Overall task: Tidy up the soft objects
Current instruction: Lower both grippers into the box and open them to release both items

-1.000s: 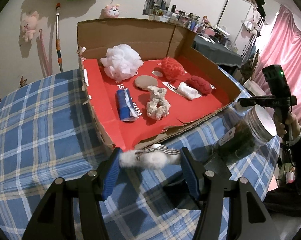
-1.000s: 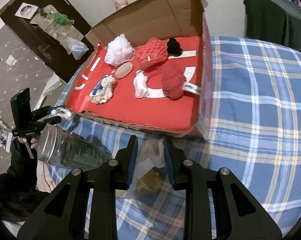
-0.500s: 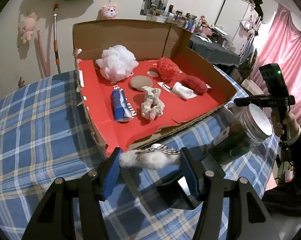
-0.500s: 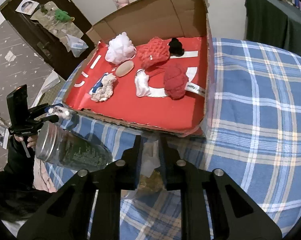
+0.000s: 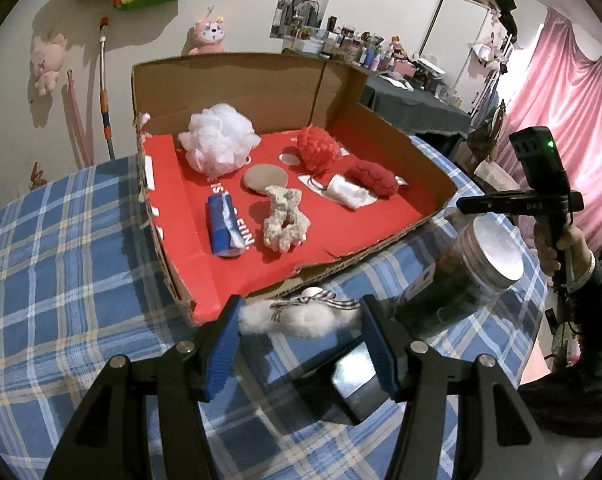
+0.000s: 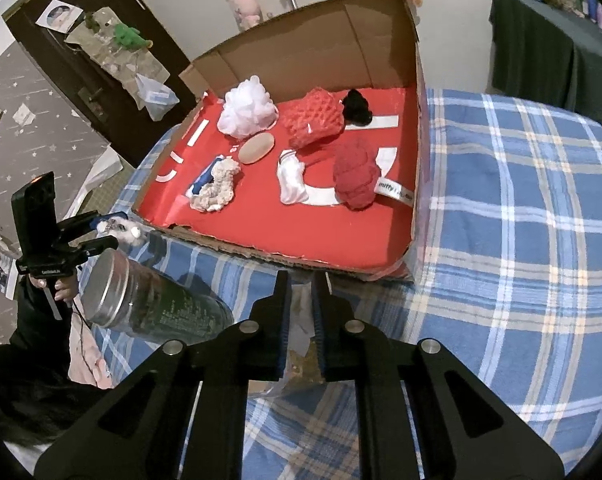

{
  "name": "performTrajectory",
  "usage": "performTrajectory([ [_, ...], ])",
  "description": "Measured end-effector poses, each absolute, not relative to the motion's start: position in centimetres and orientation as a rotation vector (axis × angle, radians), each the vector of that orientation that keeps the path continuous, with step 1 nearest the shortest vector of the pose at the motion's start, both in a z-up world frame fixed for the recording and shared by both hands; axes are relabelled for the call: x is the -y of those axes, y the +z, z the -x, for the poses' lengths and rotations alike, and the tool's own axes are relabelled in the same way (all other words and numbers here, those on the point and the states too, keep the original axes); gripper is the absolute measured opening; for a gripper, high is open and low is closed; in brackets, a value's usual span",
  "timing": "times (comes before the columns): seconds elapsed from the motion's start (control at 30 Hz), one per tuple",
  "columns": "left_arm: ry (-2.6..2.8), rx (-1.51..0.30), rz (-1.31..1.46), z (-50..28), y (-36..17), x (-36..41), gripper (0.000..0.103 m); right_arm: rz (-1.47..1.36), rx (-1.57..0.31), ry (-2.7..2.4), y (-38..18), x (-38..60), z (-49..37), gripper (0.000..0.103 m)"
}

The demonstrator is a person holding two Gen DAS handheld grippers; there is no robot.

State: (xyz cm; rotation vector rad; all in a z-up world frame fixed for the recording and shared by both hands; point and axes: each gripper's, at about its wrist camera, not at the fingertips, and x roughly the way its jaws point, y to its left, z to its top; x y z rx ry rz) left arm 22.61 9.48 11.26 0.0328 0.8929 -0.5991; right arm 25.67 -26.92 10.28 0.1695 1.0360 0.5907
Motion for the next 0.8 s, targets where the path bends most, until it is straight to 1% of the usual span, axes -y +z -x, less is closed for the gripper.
performTrajectory([
  [0.23,-0.637,-0.861,-0.024,-22.9,12.6,-8.0,0.061,-0.172,-0.994,0.618,11.9,26.2,-25.7,0.01],
  [0.5,-0.686,-0.856,-0.021,-25.1,13.4,-4.9,0.061,-0.175,-0.965,0.649,12.8,24.4,-26.9,0.01],
  [0.8,-0.737,-0.976,-0.069,-30.3,12.1,0.6,0.061,-0.091,-1.027,0.635,11.2,20.9,-31.8,0.01],
])
